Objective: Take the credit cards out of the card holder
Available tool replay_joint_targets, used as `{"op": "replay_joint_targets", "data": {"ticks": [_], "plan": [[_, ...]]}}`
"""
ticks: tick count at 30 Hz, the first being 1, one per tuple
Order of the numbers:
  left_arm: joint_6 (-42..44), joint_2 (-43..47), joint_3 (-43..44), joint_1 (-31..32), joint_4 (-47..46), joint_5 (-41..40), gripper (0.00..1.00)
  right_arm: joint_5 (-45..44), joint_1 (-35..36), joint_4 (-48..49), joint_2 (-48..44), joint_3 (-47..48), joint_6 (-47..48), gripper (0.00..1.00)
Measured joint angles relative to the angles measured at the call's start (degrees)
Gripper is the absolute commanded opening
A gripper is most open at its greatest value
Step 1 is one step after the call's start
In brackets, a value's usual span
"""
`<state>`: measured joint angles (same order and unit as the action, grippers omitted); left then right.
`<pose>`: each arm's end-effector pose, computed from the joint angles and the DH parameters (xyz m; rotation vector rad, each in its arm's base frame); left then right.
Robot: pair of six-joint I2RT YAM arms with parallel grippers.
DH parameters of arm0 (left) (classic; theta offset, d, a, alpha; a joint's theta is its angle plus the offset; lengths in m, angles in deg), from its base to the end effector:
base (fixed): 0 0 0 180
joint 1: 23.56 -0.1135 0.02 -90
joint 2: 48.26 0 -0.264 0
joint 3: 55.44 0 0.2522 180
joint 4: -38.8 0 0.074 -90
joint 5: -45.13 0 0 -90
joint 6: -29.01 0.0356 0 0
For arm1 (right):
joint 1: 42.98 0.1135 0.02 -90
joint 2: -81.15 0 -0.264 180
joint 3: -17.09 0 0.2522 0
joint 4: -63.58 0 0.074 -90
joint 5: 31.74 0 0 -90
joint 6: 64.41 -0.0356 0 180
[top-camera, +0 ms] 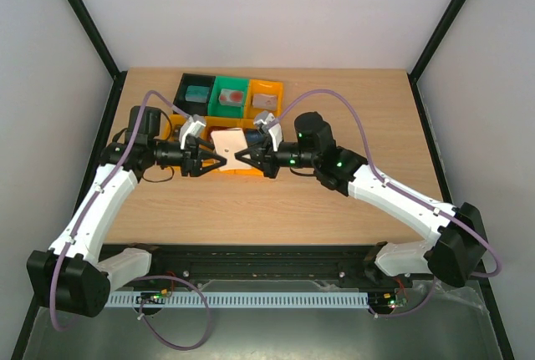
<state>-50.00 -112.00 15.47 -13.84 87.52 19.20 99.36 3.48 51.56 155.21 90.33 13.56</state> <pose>0.2119 -0.0688 0.3223 0.9131 1.8657 -1.2410 0.1883 0.2321 0.3413 -1.0895 1.6235 1.3428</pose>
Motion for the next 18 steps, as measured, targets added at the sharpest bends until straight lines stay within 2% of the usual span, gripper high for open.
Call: {"op": "replay_joint_targets", "data": {"ticks": [18], "plan": [[-1.62, 0.59, -1.03, 0.00, -1.70, -0.66, 0.59, -4.31, -0.70, 0.00, 0.00, 0.00, -4.42, 0.02]]}}
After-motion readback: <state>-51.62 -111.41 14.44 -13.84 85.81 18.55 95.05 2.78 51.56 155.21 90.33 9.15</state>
